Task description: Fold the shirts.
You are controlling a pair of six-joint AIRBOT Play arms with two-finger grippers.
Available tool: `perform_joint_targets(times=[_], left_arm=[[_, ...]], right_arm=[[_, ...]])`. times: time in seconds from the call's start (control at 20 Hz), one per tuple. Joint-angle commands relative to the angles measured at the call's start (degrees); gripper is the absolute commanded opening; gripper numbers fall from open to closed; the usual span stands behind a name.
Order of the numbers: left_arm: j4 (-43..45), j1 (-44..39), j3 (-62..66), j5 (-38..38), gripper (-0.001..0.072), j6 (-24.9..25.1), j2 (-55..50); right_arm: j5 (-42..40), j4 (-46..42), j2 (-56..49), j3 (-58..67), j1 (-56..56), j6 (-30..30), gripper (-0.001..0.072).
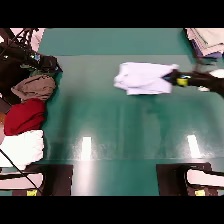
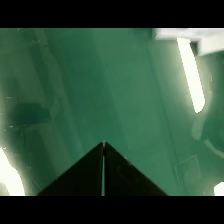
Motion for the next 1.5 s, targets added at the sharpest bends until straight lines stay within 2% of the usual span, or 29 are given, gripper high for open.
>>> perform_joint_targets(times=[0.0, 0.2, 0.3, 0.5, 0.65, 0.7, 0.75, 0.8, 0.85, 0.95, 1.15, 1.3, 1.35, 1.45], left_arm=[[0.0, 0.0, 0.0, -0.2, 0.0024, -1.2, 0.0], [-0.2, 0.0, 0.0, -0.2, 0.0024, -3.2, 0.0], [-0.2, 0.0, 0.0, -0.2, 0.0024, -3.4, 0.0], [-0.2, 0.0, 0.0, -0.3, 0.0024, -3.3, 0.0], [-0.2, 0.0, 0.0, -1.2, 0.0024, -3.3, 0.0], [-0.2, 0.0, 0.0, -1.2, 0.0024, -3.3, 0.0], [-0.2, 0.0, 0.0, -1.2, 0.0024, -3.2, 0.0], [-0.2, 0.0, 0.0, -1.2, 0.0025, -2.9, 0.0], [-0.2, 0.0, 0.0, -1.2, 0.0024, -2.9, 0.0], [-0.2, 0.0, 0.0, -1.2, 0.0024, -2.8, 0.0], [-0.2, 0.0, 0.0, -1.2, 0.0024, -2.8, 0.0], [-0.2, 0.0, 0.0, -1.2, 0.0025, -2.8, 0.0], [-0.2, 0.0, 0.0, -1.1, 0.0025, -2.8, 0.0], [-0.2, 0.0, 0.0, 0.3, 0.0025, -2.9, 0.0]], right_arm=[[-3.1, -5.2, 11.1, -9.6, -19.3, 0.5, 0.0009], [-8.9, -5.7, 19.7, -18.6, -40.2, 1.0, 0.0009], [-9.1, -7.5, 21.8, -21.7, -47.4, 1.0, 0.0009], [-5.0, -14.0, 20.4, -22.6, -52.1, 1.6, 0.0009], [1.4, -22.4, 18.0, -18.9, -52.2, 5.0, 0.0024], [4.6, -26.0, 17.0, -16.6, -52.2, 5.0, 0.0097], [8.1, -30.0, 15.9, -14.0, -52.2, 5.0, 0.0309], [11.0, -33.8, 15.0, -11.4, -52.2, 5.9, 0.0435], [13.7, -37.9, 14.1, -8.4, -52.3, 7.5, 0.0482], [17.5, -41.3, 13.4, -3.3, -52.2, 10.0, 0.0481], [19.4, -35.4, 15.7, 3.0, -49.7, 11.1, 0.0480], [24.6, -28.2, 18.5, 4.3, -42.6, 11.1, 0.0476], [26.4, -26.4, 19.3, 4.3, -39.2, 11.1, 0.0447], [27.1, -26.1, 20.6, 4.3, -30.8, 11.1, 0.0431]])
